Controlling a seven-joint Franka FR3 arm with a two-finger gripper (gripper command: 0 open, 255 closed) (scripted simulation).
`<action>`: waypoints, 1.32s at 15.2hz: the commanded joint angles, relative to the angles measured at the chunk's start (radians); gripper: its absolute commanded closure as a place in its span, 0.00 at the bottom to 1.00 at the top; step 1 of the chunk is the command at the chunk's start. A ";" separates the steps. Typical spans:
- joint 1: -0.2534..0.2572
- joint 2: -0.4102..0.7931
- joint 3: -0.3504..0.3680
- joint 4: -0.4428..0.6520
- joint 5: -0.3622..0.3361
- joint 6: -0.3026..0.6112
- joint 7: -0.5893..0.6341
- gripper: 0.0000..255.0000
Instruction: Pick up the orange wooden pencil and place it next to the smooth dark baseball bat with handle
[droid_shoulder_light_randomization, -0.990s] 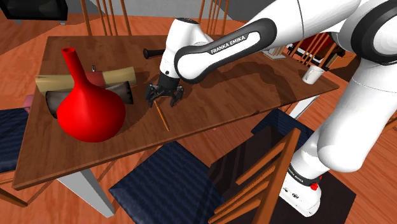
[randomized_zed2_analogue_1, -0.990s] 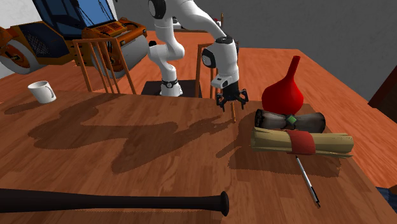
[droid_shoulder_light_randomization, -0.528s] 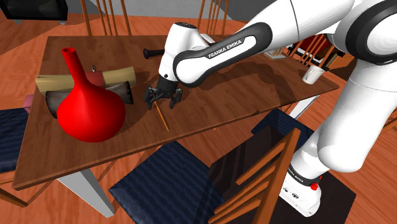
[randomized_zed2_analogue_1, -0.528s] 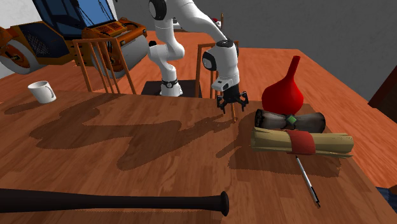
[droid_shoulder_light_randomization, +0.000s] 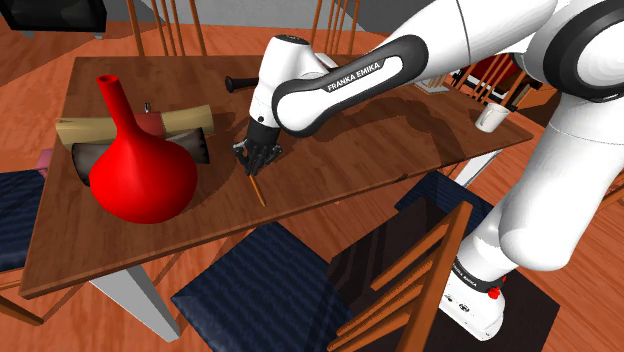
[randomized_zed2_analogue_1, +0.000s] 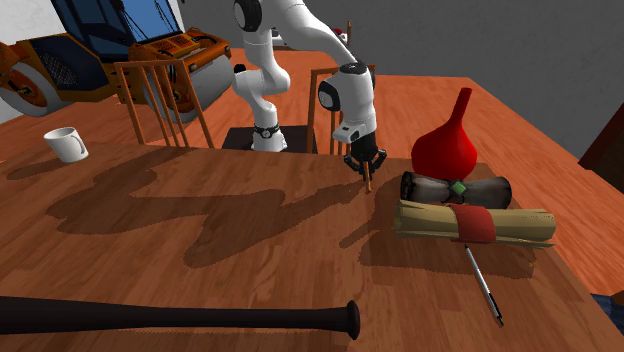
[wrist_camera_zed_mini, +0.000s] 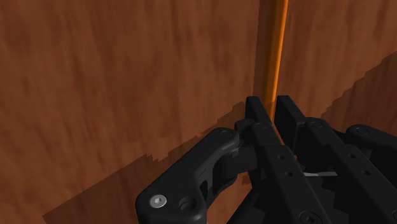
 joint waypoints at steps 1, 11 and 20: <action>0.000 0.001 0.000 0.000 0.000 0.000 0.000 1.00; -0.008 -0.052 0.007 0.033 0.017 -0.083 -0.002 1.00; -0.015 -0.107 0.011 0.091 0.033 -0.193 0.000 1.00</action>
